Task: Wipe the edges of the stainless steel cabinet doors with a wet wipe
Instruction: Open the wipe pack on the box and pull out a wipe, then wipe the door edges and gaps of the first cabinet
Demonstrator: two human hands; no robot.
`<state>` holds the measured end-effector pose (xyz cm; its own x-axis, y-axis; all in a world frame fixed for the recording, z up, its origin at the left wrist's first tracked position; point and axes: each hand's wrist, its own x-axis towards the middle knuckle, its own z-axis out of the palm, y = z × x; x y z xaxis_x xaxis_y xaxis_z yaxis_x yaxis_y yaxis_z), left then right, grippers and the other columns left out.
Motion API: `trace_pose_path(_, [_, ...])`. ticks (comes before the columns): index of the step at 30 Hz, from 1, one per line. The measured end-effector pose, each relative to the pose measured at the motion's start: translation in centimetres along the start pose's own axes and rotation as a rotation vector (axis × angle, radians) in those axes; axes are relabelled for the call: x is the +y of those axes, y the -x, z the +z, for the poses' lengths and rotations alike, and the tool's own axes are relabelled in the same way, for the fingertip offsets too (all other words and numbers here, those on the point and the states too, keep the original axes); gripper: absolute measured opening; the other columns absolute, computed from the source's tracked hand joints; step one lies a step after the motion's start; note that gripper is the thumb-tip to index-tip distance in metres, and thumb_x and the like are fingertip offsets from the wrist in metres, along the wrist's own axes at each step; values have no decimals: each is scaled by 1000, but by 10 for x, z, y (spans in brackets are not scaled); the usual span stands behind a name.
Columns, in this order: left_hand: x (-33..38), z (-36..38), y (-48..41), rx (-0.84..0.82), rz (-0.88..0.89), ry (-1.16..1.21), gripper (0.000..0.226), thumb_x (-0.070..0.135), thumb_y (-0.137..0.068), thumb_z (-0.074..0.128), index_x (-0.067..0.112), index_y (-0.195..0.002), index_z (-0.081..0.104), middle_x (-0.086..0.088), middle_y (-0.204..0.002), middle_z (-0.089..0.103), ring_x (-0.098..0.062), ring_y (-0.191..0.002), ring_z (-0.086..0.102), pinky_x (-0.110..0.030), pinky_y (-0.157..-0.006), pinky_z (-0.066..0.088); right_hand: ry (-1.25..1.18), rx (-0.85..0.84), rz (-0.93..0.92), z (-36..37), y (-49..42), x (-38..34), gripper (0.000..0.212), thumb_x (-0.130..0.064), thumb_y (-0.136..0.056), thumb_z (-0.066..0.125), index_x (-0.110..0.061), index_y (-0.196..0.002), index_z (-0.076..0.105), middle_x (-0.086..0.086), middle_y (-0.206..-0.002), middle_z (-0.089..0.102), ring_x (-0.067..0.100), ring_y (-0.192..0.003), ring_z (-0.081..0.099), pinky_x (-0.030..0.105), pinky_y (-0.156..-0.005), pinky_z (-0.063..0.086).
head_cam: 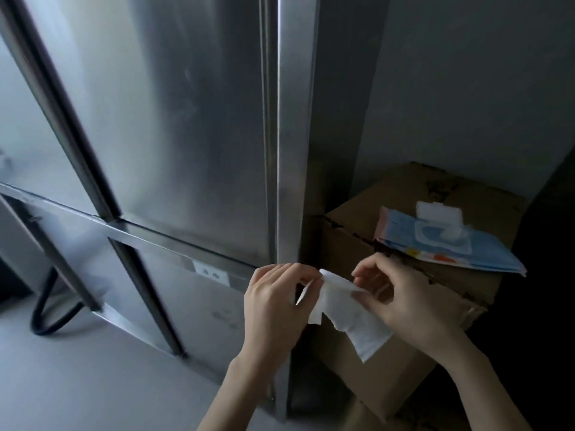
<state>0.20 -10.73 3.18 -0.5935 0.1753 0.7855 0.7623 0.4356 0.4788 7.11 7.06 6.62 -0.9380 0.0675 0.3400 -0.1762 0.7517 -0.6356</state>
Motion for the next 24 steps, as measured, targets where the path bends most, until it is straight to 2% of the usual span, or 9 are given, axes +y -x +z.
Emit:
trace_pose_path(4, [-31,-52,18,-34,-58,25,4,21,-76,72,19,-79,73,14,-78,71,-7,-77,62,-30,-66,54,72,151,15,43,4,-42,12,-26,-81,72,-22,-79,61,-10,-68,61,0,-74,60,16,-65,51])
trace_pose_path(6, [-44,-75,25,-41,-100,71,3,22,-76,73,21,-80,73,17,-80,71,-10,-77,64,-33,-65,55,1,232,32,67,6,-66,12,-27,-80,71,-20,-76,61,-12,-66,60,-2,-75,59,10,-63,47])
trace_pose_path(8, [-53,-96,31,-50,-96,108,4,21,-76,74,21,-80,74,17,-86,71,-3,-82,62,-29,-70,52,-114,272,59,90,6,-90,12,-32,-78,68,-21,-77,63,-14,-68,61,-6,-76,59,4,-61,43])
trace_pose_path(10, [-61,-116,37,-79,-61,100,5,21,-77,74,21,-81,75,17,-89,72,1,-87,60,-28,-76,50,-245,232,73,110,5,-109,12,-35,-78,65,-23,-80,65,-11,-72,66,-4,-77,61,4,-63,44])
trace_pose_path(14, [-83,-154,45,-132,-39,100,9,20,-78,74,20,-87,77,14,-98,74,-1,-91,67,-36,-82,51,-445,39,95,147,4,-141,34,-52,-71,64,-28,-94,66,-16,-90,70,1,-89,65,13,-77,52])
trace_pose_path(18, [-107,-181,46,-209,-15,125,26,10,-77,79,20,-101,76,12,-110,71,-3,-112,62,-35,-91,51,-411,32,110,173,-9,-157,28,-43,-72,67,-34,-97,59,-24,-94,66,-5,-94,63,12,-74,53])
trace_pose_path(20, [-120,-191,47,-253,-56,182,34,3,-79,77,22,-106,74,14,-117,67,-2,-121,56,-38,-102,43,-445,-1,113,182,-19,-163,27,-41,-73,67,-32,-97,59,-23,-94,66,-6,-93,63,10,-71,51])
trace_pose_path(22, [-137,-202,45,-262,-117,271,31,1,-83,71,23,-105,74,15,-119,67,-2,-124,54,-43,-112,32,-498,-19,89,190,-31,-169,24,-36,-72,67,-27,-93,60,-19,-92,67,-4,-90,64,9,-70,50])
trace_pose_path(24, [-157,-211,42,-223,-126,284,21,9,-88,65,23,-100,75,16,-116,69,-4,-123,56,-49,-114,29,-471,9,43,199,-46,-174,21,-37,-71,66,-27,-88,62,-14,-87,69,-1,-86,65,11,-68,51])
